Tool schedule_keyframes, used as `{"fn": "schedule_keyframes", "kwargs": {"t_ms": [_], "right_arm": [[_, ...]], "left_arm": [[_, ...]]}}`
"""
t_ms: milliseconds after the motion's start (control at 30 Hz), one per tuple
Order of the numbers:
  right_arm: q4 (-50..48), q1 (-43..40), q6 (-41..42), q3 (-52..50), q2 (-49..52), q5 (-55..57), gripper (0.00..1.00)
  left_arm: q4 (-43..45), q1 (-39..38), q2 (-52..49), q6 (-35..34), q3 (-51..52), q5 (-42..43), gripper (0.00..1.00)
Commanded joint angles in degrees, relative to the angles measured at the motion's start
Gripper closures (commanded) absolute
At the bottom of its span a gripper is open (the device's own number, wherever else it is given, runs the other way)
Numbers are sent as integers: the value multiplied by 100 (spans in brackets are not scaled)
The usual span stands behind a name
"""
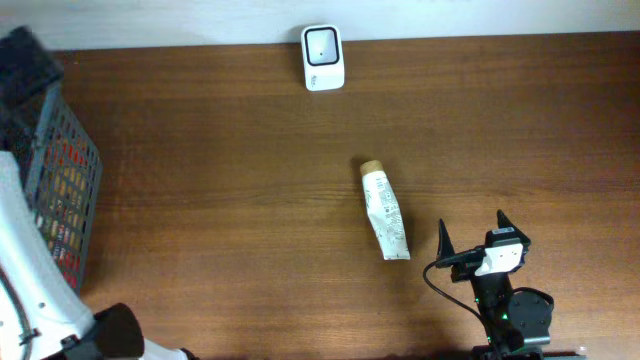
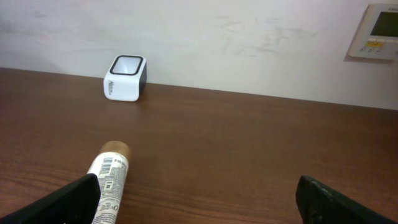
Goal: Scan the item barcode
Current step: 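Reach the left gripper into the basket and grasp the green tissue pack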
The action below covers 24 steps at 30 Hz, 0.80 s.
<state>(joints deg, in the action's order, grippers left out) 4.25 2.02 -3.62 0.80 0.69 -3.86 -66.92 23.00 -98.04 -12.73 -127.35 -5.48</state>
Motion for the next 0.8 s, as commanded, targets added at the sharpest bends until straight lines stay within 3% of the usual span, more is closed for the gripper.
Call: {"fn": "schedule_keyframes", "kwargs": {"t_ms": [0,67,267,433,500,667,700,767], "right_arm": [[2,-13,-17,-48,-33,72,1],[2,-13,-17,-48,-33,72,1],[2,-13,-17,-48,-33,72,1],[2,-13,-17,-48,-33,72,1],[2,-13,-17,-48,-33,72,1],[2,-11,-17,-48,-33,72,1],[2,-13,-17,-48,-33,72,1],[2,-13,-17,-48,-33,72,1]], "left_arm": [[-87,907,13,-568,258,-254,17],[-83,1220,-46,-570,636,-431,35],[-42,1703,-946,-610,1504,-553,50],[90,1849,-1899,-542,2044,-938,52],[382,1847,-2177,-358,2297,-938,61],[573,1847,-2723,-105,2323,-940,62],[568,1847,-2789,-103,2323,-946,71],[566,1847,-2796,-103,2323,-1045,78]]}}
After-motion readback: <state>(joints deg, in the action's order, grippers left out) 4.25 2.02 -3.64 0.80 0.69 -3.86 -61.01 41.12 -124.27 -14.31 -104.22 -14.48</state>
